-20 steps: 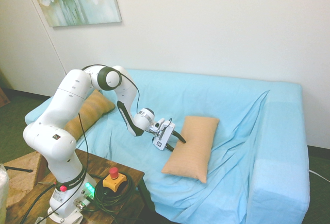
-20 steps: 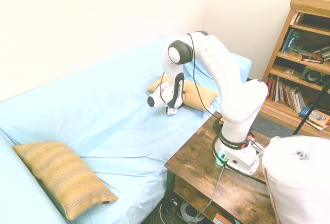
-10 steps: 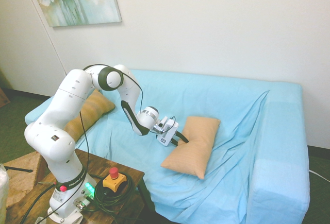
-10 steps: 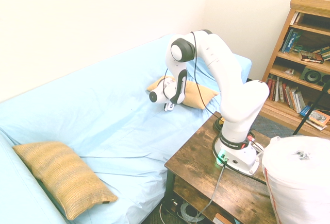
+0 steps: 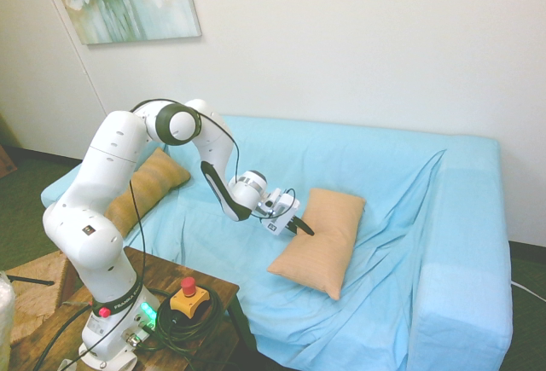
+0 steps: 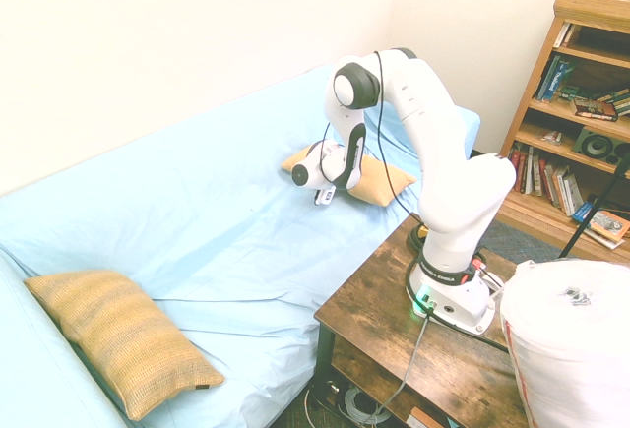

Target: Move the pillow to side

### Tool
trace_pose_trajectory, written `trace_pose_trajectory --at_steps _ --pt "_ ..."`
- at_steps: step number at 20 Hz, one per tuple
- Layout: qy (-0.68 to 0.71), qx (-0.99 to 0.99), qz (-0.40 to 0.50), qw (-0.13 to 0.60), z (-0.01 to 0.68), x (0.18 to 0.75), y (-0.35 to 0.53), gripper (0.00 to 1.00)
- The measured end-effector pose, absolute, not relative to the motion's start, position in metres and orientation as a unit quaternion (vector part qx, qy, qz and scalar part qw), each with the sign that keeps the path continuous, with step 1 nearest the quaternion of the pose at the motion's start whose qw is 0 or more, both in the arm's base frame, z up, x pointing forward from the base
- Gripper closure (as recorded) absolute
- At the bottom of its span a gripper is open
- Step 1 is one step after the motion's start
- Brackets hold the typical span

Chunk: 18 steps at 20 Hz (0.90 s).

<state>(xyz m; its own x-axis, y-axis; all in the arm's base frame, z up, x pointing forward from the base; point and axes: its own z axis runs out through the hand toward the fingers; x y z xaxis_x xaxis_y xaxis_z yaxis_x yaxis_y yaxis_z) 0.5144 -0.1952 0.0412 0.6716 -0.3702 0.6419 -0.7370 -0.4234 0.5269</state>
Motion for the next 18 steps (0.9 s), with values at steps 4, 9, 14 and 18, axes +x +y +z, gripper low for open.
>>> trace_pose_trajectory --at_steps 4,9,14,18 --pt "-0.369 0.814 0.224 0.388 0.069 0.506 -0.211 1.00" --pt "-0.403 0.805 0.237 0.365 0.122 0.498 -0.253 1.00" --pt "-0.430 0.811 0.238 0.317 0.189 0.495 -0.302 1.00" --pt "-0.448 0.837 0.222 0.224 0.223 0.495 -0.326 1.00"
